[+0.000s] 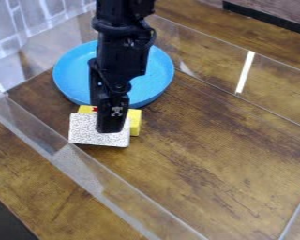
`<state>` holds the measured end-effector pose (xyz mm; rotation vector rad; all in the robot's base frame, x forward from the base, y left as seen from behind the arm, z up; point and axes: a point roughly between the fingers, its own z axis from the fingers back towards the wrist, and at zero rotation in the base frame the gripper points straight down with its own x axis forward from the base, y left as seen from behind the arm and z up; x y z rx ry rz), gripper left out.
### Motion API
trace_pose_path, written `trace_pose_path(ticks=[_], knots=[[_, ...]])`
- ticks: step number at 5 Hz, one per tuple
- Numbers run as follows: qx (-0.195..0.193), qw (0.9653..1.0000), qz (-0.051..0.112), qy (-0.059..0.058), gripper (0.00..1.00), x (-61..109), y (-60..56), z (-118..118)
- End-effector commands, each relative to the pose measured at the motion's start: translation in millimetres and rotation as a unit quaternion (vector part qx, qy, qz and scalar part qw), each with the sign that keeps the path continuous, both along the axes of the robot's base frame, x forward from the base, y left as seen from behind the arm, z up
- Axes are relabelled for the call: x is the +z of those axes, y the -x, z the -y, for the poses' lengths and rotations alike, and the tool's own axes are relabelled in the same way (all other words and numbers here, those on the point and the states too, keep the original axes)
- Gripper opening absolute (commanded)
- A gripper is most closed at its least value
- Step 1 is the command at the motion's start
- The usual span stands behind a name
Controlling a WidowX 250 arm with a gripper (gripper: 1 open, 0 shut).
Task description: Put the yellow block in the blue tray
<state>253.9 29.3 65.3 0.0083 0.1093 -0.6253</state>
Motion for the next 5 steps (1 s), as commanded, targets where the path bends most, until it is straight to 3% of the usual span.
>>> trace_pose_path(ticks=[1, 4, 5], knots=[[0.008, 0.9997, 0.024, -0.001, 1.00, 4.0, -3.4, -8], [-0.004, 0.9997, 0.022, 0.000, 1.00, -25.7, -8.1, -16], [-0.001, 0.9997, 0.024, 0.001, 1.00, -28.3, -10.1, -19]])
